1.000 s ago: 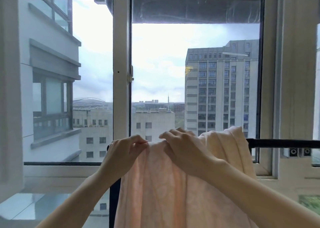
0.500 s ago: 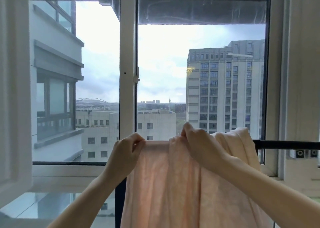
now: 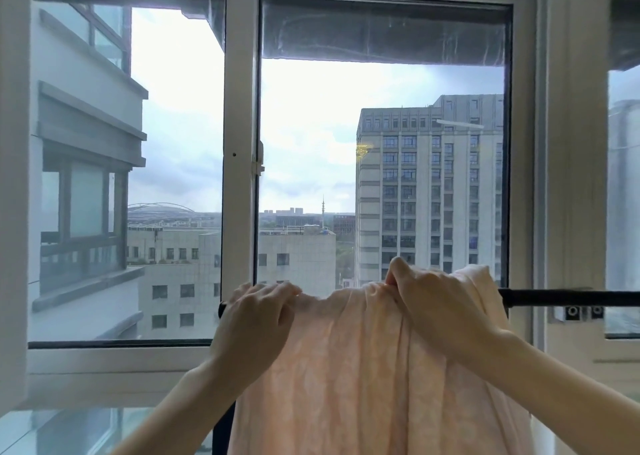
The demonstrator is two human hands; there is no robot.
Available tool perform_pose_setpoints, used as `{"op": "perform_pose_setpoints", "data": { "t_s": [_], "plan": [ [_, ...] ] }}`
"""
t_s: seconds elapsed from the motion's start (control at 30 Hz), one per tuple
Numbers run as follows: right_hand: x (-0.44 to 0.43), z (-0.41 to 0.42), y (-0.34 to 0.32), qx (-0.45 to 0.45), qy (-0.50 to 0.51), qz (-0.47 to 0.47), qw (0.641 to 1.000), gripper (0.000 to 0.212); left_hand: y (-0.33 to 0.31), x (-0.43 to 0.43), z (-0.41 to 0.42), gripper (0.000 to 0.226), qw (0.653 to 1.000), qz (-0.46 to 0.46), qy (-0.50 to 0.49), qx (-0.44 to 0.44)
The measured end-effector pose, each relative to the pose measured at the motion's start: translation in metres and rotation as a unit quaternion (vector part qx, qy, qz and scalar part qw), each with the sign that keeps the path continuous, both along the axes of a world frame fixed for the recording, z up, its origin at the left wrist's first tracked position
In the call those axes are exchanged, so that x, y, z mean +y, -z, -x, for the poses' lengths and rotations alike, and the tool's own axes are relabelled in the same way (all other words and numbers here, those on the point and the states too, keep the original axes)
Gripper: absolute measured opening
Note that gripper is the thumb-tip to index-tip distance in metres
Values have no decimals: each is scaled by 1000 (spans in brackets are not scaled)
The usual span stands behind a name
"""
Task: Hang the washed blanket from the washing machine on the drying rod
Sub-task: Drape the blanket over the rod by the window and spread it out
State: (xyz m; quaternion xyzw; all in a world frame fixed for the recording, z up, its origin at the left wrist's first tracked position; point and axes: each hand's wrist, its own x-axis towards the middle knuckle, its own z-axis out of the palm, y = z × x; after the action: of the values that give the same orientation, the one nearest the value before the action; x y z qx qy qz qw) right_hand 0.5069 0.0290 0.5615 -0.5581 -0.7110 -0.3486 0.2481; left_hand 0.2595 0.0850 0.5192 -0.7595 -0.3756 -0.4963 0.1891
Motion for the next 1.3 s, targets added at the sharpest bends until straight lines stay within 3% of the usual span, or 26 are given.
{"op": "perform_pose_setpoints", "data": {
  "t_s": [0.23,0.33,0.4,0.47,0.67,0.73,0.8,0.87,0.97,1.13,1.3],
  "plan": [
    [-1,3,-4,18,-4,13,1000,20,-13,-3,-28,39,995,43,64,60],
    [-4,2,-1,10,-4,-10,1000,19,-14,-4,-35,29,994,63,74,54],
    [-8,1,-2,-44,38,-87,995,27,-13,0,-31,23,995,68,71,17],
    [-17,5,-10,-49,94,-105,989,35,-12,5,-25,21,994,83,63,-11],
    [-6,3,-2,-17,46,-42,998,18,-12,-5,-23,25,992,91,-52,-64],
    [-12,5,-5,-27,67,-67,995,29,-15,-3,-20,22,991,92,-73,-61],
    [-16,5,-10,-34,115,-74,990,33,-17,-3,-19,5,995,86,-48,-32],
    [-11,-1,-3,-37,89,-70,993,24,-18,-5,-25,20,997,78,8,10],
    [-5,-5,3,-2,37,-57,998,15,-20,-15,-39,21,993,77,54,70],
    [-11,-16,12,60,-86,-15,994,5,-8,-6,-47,34,996,-1,45,80],
    [-30,-40,22,196,0,-101,975,22,-3,-2,-47,33,996,-38,33,68]
  ]
}}
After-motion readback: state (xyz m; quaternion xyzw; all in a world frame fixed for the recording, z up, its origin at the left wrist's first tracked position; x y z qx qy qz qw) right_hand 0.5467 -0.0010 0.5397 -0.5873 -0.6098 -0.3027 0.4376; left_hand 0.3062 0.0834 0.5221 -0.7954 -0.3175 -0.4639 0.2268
